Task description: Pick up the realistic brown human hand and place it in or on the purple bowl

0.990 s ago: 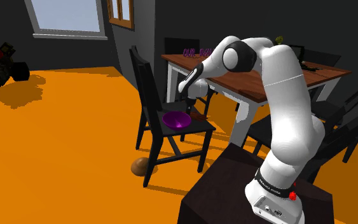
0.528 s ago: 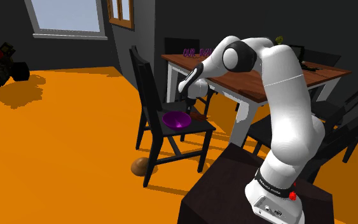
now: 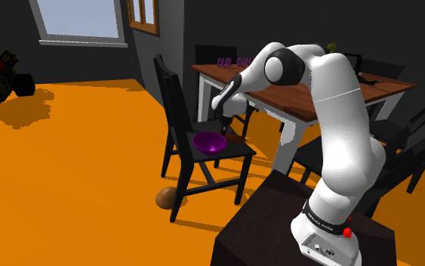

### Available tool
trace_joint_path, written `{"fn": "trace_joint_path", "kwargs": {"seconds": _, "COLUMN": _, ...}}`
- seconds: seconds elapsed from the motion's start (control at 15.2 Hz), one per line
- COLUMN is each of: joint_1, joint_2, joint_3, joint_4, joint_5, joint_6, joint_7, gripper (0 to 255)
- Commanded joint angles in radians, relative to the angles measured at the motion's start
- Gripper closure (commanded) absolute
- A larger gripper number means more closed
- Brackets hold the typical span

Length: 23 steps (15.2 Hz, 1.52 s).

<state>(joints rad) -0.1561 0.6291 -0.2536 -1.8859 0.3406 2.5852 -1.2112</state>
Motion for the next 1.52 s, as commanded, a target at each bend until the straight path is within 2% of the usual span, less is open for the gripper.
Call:
{"fn": "trace_joint_path", "kwargs": {"seconds": 0.0, "joint_1": 0.004, "joint_2": -0.016, "joint_3": -0.006, "joint_4": -0.005, "joint_5": -0.006, "joint_6": -0.012, "joint_7": 0.004, "gripper": 255}}
{"fn": "trace_joint_path", "kwargs": {"seconds": 1.45, "joint_1": 0.055, "joint_2": -0.219, "joint_3": -0.078, "joint_4": 0.007, "joint_5": -0.106, "joint_6": -0.221, "joint_7": 0.077, "gripper": 255}}
